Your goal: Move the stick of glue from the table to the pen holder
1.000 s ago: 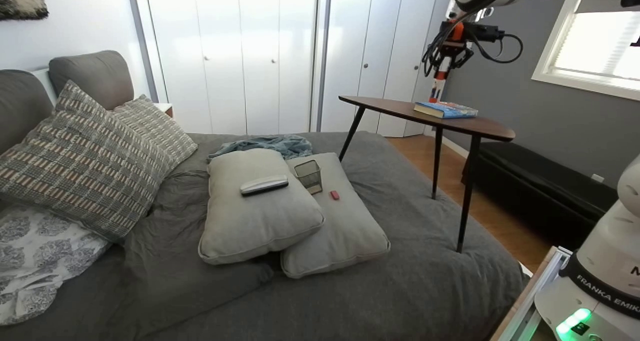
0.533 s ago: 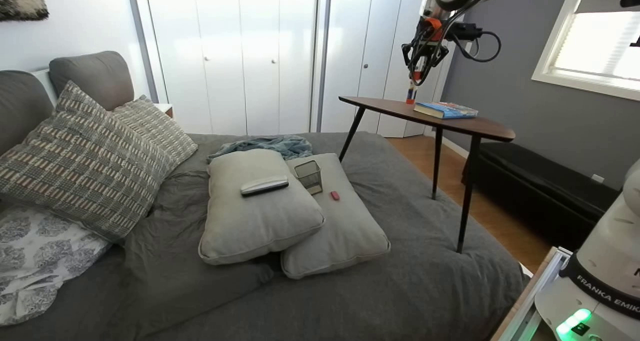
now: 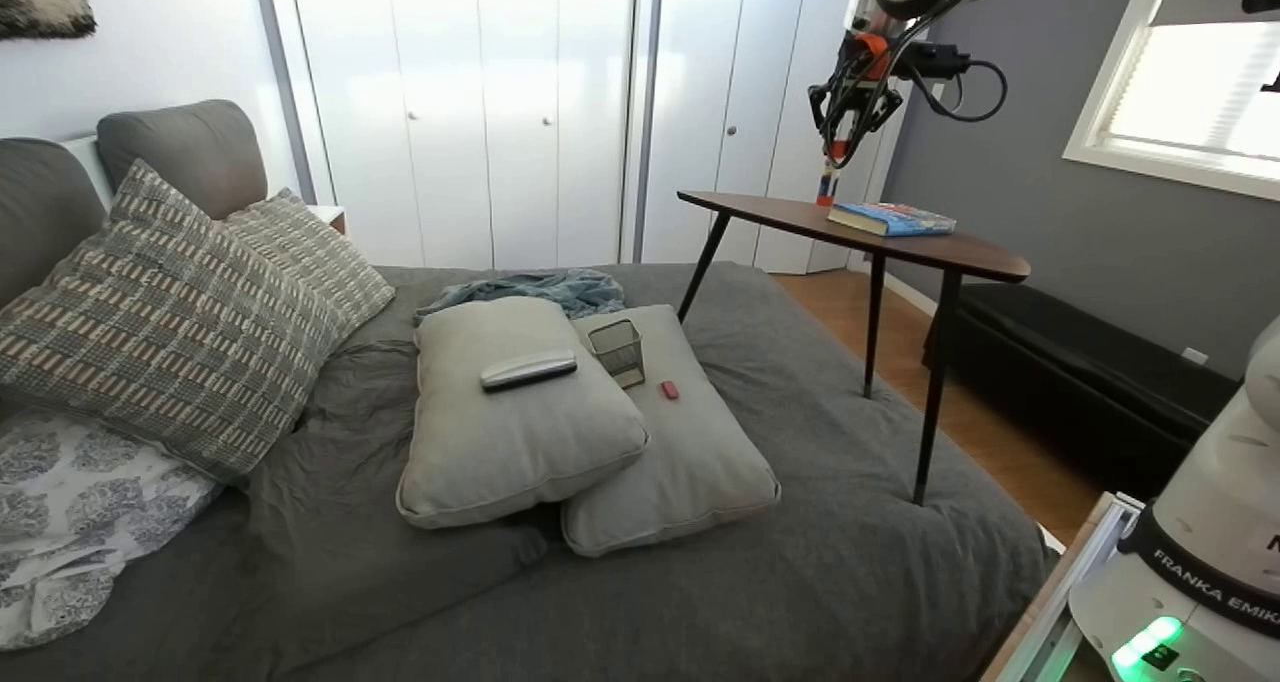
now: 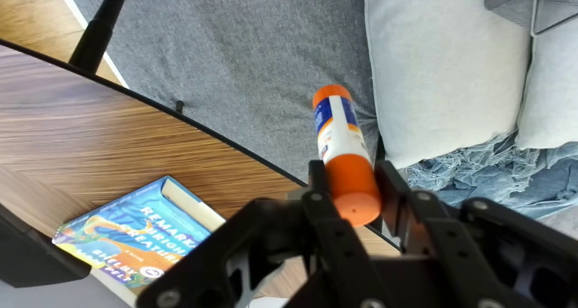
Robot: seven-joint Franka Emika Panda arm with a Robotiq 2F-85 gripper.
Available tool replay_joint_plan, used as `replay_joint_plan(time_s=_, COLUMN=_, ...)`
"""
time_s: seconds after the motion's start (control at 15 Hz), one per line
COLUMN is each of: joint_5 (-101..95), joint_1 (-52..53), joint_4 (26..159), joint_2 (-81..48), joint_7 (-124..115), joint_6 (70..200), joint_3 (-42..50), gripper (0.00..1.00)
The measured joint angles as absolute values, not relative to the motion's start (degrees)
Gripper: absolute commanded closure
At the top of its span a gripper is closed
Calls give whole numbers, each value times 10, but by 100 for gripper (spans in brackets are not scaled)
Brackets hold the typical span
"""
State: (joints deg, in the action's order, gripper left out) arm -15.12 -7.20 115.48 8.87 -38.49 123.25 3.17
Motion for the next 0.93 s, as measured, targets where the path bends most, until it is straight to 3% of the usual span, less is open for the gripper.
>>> replay_joint_plan(time_s=0.07, joint_5=-151, joint_1=-72, joint_4=1155, joint_2=89, joint_7=-385, joint_6=1232, joint_3=32, gripper=92)
replay_joint_plan(time_s=0.67, joint_5=-198, joint_1=-85, joint_4=1078, joint_2=33, joint_7=-376, joint_6=1279, joint_3=41, gripper=92)
replay_joint_plan(time_s=0.73, joint_5=-202, joint_1=-85, joint_4=1055, joint_2=17, joint_7=-375, joint_6=1283, joint_3=42, gripper=70)
replay_joint_plan(time_s=0.93, joint_5=-203, joint_1=-84, joint_4=1046, joint_2=4, joint_7=-375, joint_6=1283, joint_3=43, gripper=70)
